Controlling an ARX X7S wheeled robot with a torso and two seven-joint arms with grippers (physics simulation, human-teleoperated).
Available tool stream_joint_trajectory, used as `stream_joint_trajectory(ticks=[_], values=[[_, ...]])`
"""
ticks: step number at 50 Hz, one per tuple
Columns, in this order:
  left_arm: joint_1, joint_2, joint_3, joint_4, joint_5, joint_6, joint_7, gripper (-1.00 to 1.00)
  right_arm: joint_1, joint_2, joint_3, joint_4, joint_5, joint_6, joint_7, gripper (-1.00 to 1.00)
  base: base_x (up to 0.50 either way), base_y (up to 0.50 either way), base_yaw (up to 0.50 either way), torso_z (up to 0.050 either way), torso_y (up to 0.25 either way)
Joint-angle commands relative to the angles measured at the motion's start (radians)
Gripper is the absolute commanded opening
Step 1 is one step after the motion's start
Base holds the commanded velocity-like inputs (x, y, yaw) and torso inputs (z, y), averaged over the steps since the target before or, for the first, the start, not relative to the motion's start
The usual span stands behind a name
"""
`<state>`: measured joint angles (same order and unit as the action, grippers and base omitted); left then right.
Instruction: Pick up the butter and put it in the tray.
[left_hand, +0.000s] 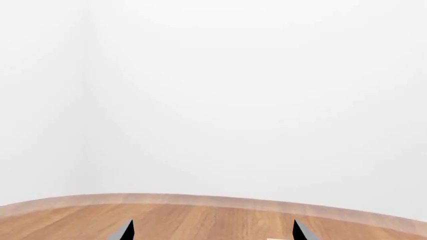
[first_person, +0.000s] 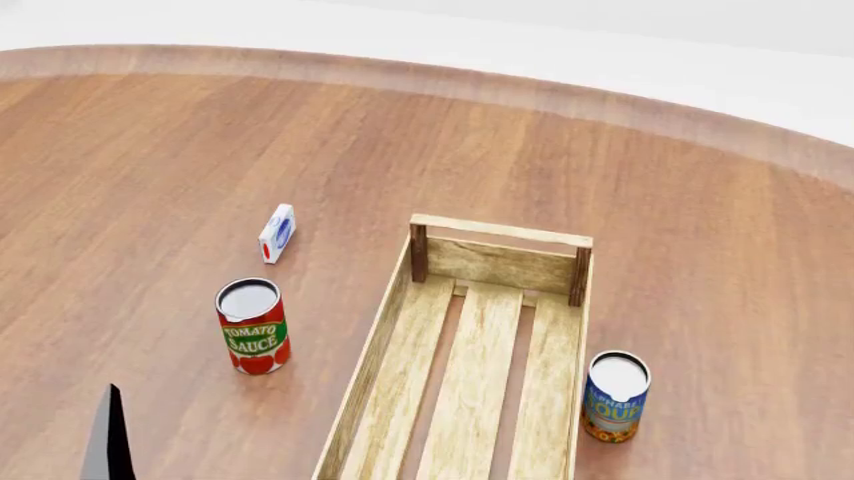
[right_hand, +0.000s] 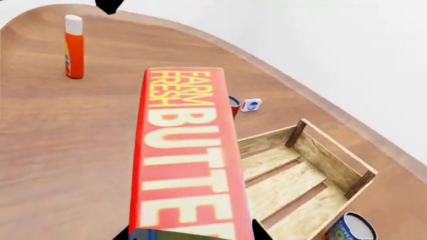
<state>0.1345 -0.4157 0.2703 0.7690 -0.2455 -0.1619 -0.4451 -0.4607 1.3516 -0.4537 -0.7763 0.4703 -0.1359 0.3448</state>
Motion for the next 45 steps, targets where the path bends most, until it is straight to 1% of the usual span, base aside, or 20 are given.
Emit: stream_joint_trajectory(ticks=[1,2,7,13,15,18,22,45], values=[[-0.002,-0.003,-0.001,0.000,-0.006,0.000,-0.003,1.00,0.218,-0.183,0.007,-0.020,-0.027,0.079,-0.011,-1.00,0.00,0.00,0.00,0.000,0.000],[-0.002,-0.004,-0.002,0.000,-0.007,0.001,-0.003,1.00,0.249,-0.217,0.001,-0.009,-0.020,0.091,-0.019,-1.00,0.00,0.00,0.00,0.000,0.010],[-0.003,-0.006,-0.007,0.000,-0.012,0.003,-0.004,1.00,0.313,-0.308,0.010,0.023,-0.001,0.117,0.022,-1.00,0.00,0.00,0.00,0.000,0.000],[-0.005,-0.008,-0.013,0.001,-0.020,0.001,-0.007,1.00,0.345,-0.360,0.026,0.053,0.026,0.140,0.070,-1.00,0.00,0.00,0.00,0.000,0.000],[-0.005,-0.009,-0.012,0.004,-0.019,0.001,-0.008,1.00,0.364,-0.370,0.015,0.050,0.032,0.161,0.065,-1.00,0.00,0.00,0.00,0.000,0.005],[-0.004,-0.010,-0.013,0.005,-0.022,0.001,-0.009,1.00,0.401,-0.401,0.020,0.051,0.055,0.221,0.113,-1.00,0.00,0.00,0.00,0.000,0.000],[-0.005,-0.010,-0.013,-0.002,-0.024,0.007,-0.008,1.00,0.427,-0.438,0.031,0.081,0.086,0.241,0.141,-1.00,0.00,0.00,0.00,0.000,0.000],[-0.008,-0.016,-0.014,0.005,-0.032,-0.001,-0.018,1.00,0.655,-0.596,-0.007,0.187,0.129,0.380,0.160,-1.00,0.00,0.00,0.00,0.000,0.001]])
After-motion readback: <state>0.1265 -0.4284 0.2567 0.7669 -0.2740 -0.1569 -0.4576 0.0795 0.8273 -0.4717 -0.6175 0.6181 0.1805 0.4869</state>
